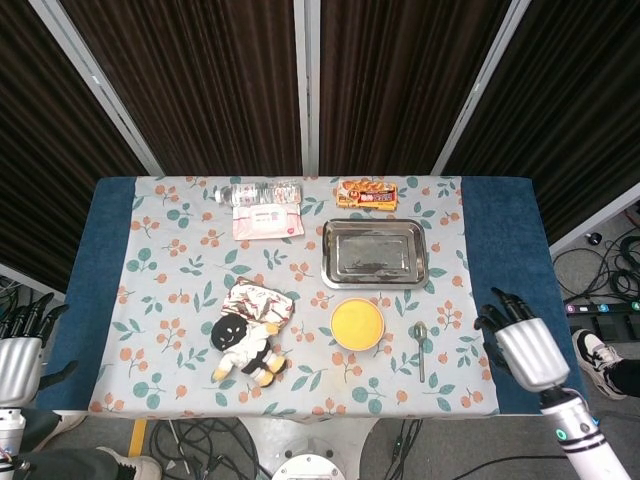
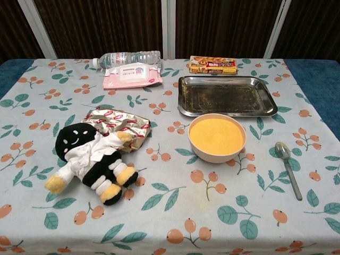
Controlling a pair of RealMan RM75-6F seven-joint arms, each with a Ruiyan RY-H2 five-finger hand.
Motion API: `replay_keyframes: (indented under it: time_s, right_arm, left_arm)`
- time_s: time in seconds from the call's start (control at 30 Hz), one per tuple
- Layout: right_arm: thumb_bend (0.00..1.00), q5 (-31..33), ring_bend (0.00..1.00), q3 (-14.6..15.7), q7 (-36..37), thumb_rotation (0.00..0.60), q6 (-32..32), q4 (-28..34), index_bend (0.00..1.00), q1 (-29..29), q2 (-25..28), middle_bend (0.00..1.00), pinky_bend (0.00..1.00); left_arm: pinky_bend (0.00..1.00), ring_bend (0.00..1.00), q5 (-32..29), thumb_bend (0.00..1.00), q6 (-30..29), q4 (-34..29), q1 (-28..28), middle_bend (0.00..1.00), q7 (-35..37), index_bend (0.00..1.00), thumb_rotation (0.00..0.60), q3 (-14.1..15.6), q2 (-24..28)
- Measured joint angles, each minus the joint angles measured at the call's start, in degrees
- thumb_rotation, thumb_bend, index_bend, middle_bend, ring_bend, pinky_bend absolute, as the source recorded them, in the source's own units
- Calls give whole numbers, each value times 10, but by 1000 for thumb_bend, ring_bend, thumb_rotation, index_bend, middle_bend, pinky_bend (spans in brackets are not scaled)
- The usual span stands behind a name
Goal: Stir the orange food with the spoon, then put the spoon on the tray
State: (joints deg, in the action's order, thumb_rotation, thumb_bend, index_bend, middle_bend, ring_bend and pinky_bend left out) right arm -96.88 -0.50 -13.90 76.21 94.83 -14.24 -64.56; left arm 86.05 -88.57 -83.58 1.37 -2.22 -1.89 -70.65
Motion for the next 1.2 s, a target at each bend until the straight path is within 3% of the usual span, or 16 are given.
replay_keyframes:
  time_s: [0.23, 0.43, 0.83, 1.2]
  right_arm:
    - [213, -12, 35, -9, -60, 600, -125, -79, 453, -89, -91, 247, 108]
    - [212, -33, 1, 2, -68, 600, -156, -178, 455, -125, -162, 211, 44]
    - [212, -72, 0, 47, 6, 600, -108, -340, 454, -131, -253, 202, 21]
    - [236, -82, 0, 66, 43, 600, -70, -380, 456, -130, -272, 203, 20]
  left_arm:
    - [142, 147, -11, 0, 5, 2, -4, 171, 6, 248, 600, 1, 2]
    - [142, 147, -9, 0, 8, -2, -5, 171, 16, 248, 600, 3, 6]
    - [142, 147, -8, 0, 14, -6, -3, 171, 16, 248, 600, 5, 9]
    - [142, 147, -12, 0, 15, -8, -5, 171, 17, 248, 600, 5, 11]
